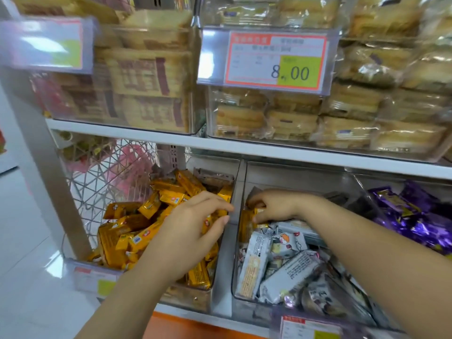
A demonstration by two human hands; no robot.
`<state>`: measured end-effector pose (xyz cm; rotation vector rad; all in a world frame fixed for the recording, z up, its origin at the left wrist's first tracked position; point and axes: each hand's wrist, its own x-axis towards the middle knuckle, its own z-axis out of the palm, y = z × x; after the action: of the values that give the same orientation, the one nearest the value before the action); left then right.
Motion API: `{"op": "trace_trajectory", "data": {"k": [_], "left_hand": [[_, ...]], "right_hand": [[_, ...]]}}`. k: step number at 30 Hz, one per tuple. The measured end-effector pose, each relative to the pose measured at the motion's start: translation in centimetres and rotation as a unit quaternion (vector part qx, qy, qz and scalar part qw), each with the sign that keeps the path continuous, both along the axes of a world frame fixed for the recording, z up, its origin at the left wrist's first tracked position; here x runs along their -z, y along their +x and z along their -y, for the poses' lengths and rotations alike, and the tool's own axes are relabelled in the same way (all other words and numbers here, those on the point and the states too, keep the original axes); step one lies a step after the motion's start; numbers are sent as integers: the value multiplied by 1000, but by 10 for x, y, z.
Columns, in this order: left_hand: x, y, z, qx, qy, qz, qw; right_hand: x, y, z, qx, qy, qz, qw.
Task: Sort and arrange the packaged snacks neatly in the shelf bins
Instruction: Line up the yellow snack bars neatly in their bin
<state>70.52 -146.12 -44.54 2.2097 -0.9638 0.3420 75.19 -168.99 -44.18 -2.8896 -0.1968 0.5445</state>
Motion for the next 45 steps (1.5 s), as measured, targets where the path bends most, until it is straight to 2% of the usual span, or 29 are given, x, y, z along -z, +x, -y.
{"op": "trace_trajectory", "data": {"k": [8, 16, 22, 25, 29, 33, 36, 38, 45], "left_hand": [[3, 2, 2, -1, 8, -6, 1000], [5, 3, 2, 1, 4, -3, 1000], [6, 4, 3, 6, 9, 10, 1000], [5, 3, 3, 10, -1, 11, 1000], [5, 4, 0, -7, -17, 23, 1000], [3, -1, -2, -12, -34, 33, 999], [3, -8, -2, -1, -27, 31, 999], [4, -10, -3, 7, -33, 29, 999], [-3, -7, -31, -11, -123, -12, 992]], "right_hand": [[0, 8, -3, 17, 40, -45, 998], [9, 16, -6, 18, -17, -44, 999], [-7, -1, 2, 8, 56, -4, 998], [-17, -16, 3, 53, 93, 85, 991], [-36, -51, -7, 144, 90, 294, 941], [-37, -85, -19, 102, 45, 444, 889], [-30, -101, -26, 37, 94, 526, 845], [-23, -106, -34, -28, 117, 554, 824], [-35, -77, -76, -89, 122, 542, 827]]}}
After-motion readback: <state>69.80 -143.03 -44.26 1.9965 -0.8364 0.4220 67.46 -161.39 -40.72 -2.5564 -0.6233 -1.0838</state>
